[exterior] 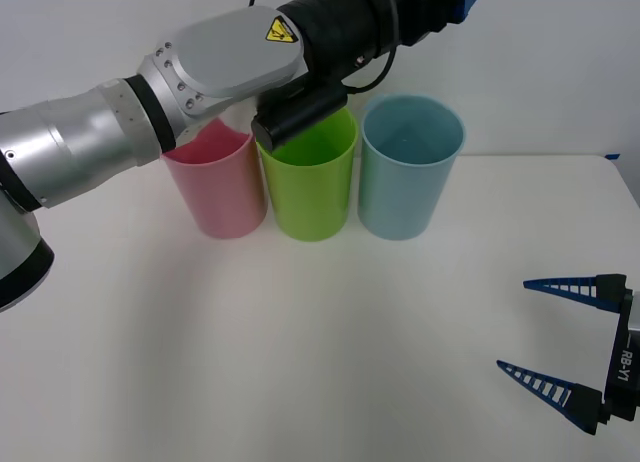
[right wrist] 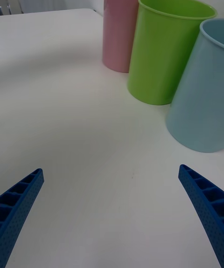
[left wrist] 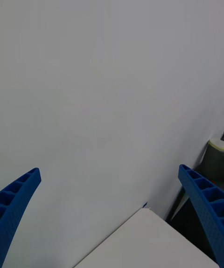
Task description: Put cans in the blue bin and PET bottles in the pink bin and trash in the green bin.
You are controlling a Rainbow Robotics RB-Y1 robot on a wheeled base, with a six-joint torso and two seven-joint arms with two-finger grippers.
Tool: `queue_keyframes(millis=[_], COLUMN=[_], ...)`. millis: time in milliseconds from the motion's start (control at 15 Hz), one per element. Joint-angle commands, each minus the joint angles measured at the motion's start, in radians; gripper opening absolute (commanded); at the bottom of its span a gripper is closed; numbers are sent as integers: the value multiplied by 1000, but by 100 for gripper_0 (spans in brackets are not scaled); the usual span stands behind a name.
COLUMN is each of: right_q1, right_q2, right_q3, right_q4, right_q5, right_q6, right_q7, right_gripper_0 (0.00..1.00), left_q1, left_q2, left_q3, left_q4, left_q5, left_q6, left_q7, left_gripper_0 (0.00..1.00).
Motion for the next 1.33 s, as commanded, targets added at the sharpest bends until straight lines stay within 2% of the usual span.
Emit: queue_keyframes(millis=[67, 267, 333, 467, 667, 800, 1067, 1333], right_q1=[0, 0, 0, 0, 0, 0, 0, 0], right_q2=[0, 0, 0, 0, 0, 0, 0, 0], right_q3=[0, 0, 0, 0, 0, 0, 0, 0], right_q4=[0, 0, 0, 0, 0, 0, 0, 0], right_q5=[0, 0, 0, 0, 0, 0, 0, 0], right_q6=[0, 0, 0, 0, 0, 0, 0, 0], right_q7=[0, 0, 0, 0, 0, 0, 0, 0], right_gripper_0=[100, 100, 100, 100, 100, 100, 100, 100], left_q1=[11, 52, 90, 232, 377, 502, 808, 1104], left_q2=[130, 285, 325, 390, 525, 568, 624, 629], left_q3=[4, 11, 51, 206, 304, 398, 668, 910], left_q4=[-131, -292, -327, -384, -527, -585, -720, -851], left_q5=[134, 228, 234, 235, 254, 228, 139, 28], left_q6=[-55, -62, -105, -270, -325, -394, -537, -612], left_q7=[-77, -108, -132, -186, -200, -217, -218, -197], left_gripper_0=[100, 100, 100, 100, 100, 100, 100, 100])
